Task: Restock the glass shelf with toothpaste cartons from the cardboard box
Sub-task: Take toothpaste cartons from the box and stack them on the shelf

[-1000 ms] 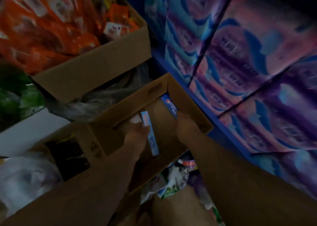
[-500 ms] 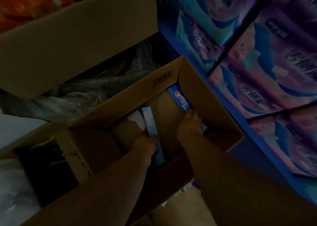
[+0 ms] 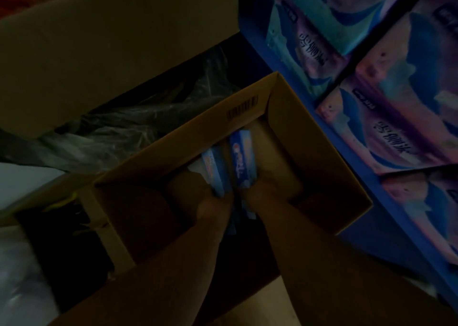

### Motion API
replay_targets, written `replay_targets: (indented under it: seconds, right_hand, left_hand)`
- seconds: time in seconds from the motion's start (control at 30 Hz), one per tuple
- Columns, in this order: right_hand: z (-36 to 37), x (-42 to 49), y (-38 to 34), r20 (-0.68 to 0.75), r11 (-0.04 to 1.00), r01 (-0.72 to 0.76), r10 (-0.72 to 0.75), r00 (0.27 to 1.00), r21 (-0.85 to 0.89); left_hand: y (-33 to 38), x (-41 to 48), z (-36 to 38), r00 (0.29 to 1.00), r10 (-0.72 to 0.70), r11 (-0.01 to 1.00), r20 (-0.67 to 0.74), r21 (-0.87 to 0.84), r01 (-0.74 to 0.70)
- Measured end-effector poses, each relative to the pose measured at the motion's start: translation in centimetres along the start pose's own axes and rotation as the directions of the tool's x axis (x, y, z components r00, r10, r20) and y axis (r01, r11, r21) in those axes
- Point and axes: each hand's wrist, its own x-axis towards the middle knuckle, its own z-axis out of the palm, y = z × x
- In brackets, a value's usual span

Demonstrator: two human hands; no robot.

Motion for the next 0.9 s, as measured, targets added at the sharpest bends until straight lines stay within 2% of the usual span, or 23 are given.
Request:
replay_targets:
  seconds: [0.07, 0.13, 0.23, 0.33, 0.57, 0.73, 0.8, 0.9]
  right_hand:
    - [0.2, -0.8, -0.2, 0.097, 0.996, 0.016, -0.007, 0.995, -0.092]
    - [-0.3, -1.8, -0.4, 0.173, 0.988, 0.053, -0.027, 0.985, -0.148]
    - [-2.3, -3.9, -0.4, 0.22, 0.989, 0.137, -0.144, 0.965, 0.047]
    - [-4.3, -6.2, -0.6, 0.315, 0.975, 0.051, -0.119, 0.941, 0.215]
    - [-8.5, -12.7, -1.2, 0.303, 0.961, -0.01, -0.077, 0.95, 0.277]
    - [-12.8, -19.3, -1.6, 0.214, 0.923, 0.184, -0.265, 0.94, 0.337]
    - [-15.0, -23.2, -1.9, 0.157, 0.893, 0.269, -0.343, 0.926, 0.36]
    - [-17.6, -27.7, -2.8, 0.083, 0.863, 0.389, -0.435, 0.897, 0.323]
  left_hand:
    - [0.4, -0.2, -0.7, 0.995, -0.08, 0.986, 0.058, -0.142, 0.087]
    - [1.1, -0.5, -1.4, 0.96, -0.201, 0.919, 0.193, -0.302, 0.253]
    - [1.4, -0.9, -2.4, 0.926, -0.194, 0.844, 0.323, -0.426, 0.325]
    - [2.4, -3.1, -3.3, 0.892, -0.136, 0.806, 0.432, -0.475, 0.353]
    - [4.5, -10.1, -3.9, 0.825, -0.027, 0.761, 0.564, -0.524, 0.383]
    - [6.8, -15.4, -5.2, 0.877, 0.091, 0.821, 0.472, -0.534, 0.202]
    - [8.9, -19.7, -6.4, 0.868, 0.169, 0.806, 0.468, -0.573, 0.151]
    - [11.5, -24.7, -7.5, 0.847, 0.231, 0.758, 0.48, -0.634, 0.152]
